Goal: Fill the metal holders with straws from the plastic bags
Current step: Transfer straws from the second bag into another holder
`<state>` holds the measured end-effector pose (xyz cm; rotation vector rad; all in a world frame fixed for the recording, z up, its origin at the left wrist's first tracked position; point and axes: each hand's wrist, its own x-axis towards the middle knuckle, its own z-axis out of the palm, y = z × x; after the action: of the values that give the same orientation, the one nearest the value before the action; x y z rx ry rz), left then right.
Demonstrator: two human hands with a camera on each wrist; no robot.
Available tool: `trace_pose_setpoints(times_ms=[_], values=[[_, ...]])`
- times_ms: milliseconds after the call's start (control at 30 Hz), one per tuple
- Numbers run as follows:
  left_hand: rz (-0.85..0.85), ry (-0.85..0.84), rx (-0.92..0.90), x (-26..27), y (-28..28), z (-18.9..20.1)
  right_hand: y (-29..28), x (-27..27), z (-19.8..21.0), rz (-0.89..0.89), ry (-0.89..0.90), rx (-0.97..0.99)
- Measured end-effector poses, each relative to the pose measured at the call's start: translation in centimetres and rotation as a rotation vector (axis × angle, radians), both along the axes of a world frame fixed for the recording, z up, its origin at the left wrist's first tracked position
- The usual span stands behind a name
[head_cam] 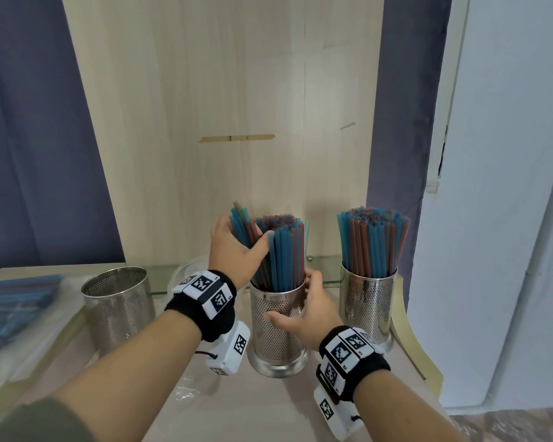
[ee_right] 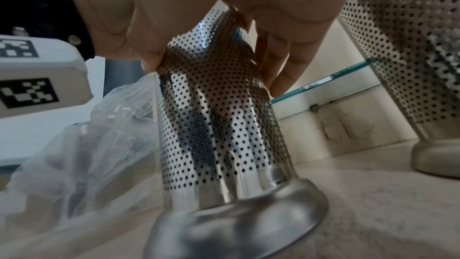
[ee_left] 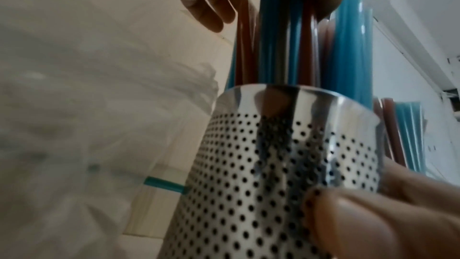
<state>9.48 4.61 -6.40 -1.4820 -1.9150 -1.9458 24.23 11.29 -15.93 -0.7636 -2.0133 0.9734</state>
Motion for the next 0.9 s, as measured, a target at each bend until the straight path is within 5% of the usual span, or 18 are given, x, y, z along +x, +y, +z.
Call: trace_pose_setpoints(times_ms=[200, 333, 533, 633, 900], values=[[-0.057, 0.191, 0.031, -0.6, -0.8, -0.1, 0.1, 0.0, 0.0, -0.005, -0.009, -0.007], [0.026, 0.518, -0.015, -1.4, -1.2, -0.3, -0.1, 0.1, -0.1, -0.012, 0.0, -0.003], [0.007, 0.53, 0.084, -2.9, -3.4, -0.5, -0.1, 0.1, 0.2, -0.009, -0.02, 0.002], [0.028, 0.408, 0.082, -4.2, -5.2, -1.3, -0.1, 0.2, 0.3, -0.007, -0.025, -0.009], [0.178, 0.433, -0.619, -6.9, -8.4, -6.3, -0.4, 0.2, 0.5, -0.016, -0.047, -0.027]])
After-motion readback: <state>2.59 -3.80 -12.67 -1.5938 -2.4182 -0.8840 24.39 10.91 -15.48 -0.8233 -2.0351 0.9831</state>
